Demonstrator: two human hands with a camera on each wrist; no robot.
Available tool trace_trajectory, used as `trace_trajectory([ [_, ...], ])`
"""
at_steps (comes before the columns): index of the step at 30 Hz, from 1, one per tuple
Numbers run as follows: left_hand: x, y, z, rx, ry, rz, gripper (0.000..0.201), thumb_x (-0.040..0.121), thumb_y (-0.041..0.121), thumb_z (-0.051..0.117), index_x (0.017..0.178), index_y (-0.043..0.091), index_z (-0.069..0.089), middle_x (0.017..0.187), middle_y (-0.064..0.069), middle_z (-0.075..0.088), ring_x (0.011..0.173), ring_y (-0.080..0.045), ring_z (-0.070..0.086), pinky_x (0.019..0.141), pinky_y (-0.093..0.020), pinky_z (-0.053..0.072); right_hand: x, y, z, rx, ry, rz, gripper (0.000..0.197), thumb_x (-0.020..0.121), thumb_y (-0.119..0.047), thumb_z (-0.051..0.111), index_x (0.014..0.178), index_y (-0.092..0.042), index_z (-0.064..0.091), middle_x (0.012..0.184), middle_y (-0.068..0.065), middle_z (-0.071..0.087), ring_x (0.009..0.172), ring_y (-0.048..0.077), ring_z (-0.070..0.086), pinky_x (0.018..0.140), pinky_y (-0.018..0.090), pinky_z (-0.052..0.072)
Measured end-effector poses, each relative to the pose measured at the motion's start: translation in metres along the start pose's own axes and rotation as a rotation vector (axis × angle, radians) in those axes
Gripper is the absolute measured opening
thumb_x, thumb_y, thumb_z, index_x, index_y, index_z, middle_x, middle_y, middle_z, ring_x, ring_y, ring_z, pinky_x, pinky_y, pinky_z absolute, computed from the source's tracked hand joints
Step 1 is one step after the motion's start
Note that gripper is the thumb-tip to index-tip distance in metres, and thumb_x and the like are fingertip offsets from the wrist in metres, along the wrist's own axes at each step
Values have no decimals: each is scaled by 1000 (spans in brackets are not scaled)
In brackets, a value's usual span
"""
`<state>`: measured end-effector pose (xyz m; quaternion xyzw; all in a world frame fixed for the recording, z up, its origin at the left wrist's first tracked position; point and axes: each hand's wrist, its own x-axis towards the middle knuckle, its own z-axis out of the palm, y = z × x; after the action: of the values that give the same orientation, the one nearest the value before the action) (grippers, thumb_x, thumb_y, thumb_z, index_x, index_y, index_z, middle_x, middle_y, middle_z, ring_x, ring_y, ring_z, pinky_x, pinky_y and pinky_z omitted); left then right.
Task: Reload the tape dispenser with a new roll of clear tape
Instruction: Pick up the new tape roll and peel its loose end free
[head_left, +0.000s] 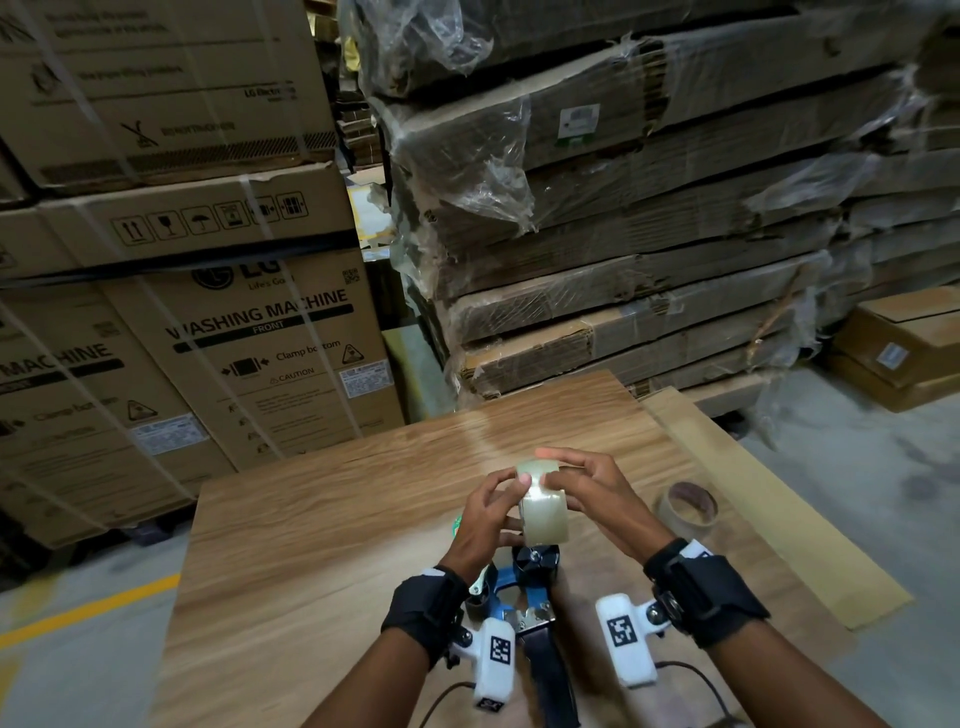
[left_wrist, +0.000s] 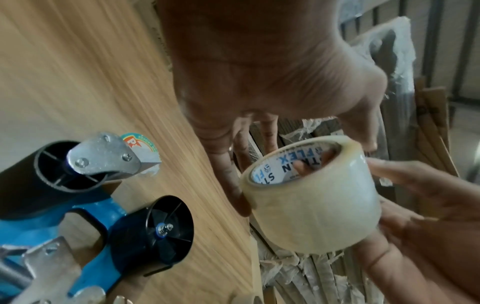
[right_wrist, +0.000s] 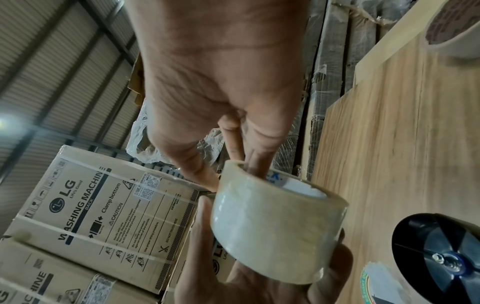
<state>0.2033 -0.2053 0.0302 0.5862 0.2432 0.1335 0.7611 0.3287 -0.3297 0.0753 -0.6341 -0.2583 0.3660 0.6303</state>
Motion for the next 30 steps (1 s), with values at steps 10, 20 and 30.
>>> trace_trajectory([
  [10, 0, 4, 16, -56, 13, -44, 56, 82, 57, 66, 113, 11, 66, 102, -10, 71, 90, -24, 70, 77, -45, 58, -6, -7, -1, 6, 93, -16, 31, 87, -4, 73, 116, -15, 74, 98, 17, 79, 98, 28, 76, 89, 39, 61],
  [20, -2, 6, 14, -93, -119, 50, 49, 83, 25, 72, 130, 32, 58, 123, -24, 62, 102, -31, 64, 87, -59, 54, -6, -5, 2, -63, 237, -110, 12, 90, -14, 73, 95, -18, 83, 94, 2, 81, 92, 24, 77, 76, 35, 60],
  [30, 1, -1, 22, -45, 44, -37, 45, 90, 60, 58, 115, 24, 67, 111, -21, 64, 84, -31, 67, 82, -64, 55, -12, -6, -6, -82, -3, -27, 49, 86, -3, 70, 131, -24, 67, 104, 8, 80, 102, 26, 75, 93, 40, 59],
])
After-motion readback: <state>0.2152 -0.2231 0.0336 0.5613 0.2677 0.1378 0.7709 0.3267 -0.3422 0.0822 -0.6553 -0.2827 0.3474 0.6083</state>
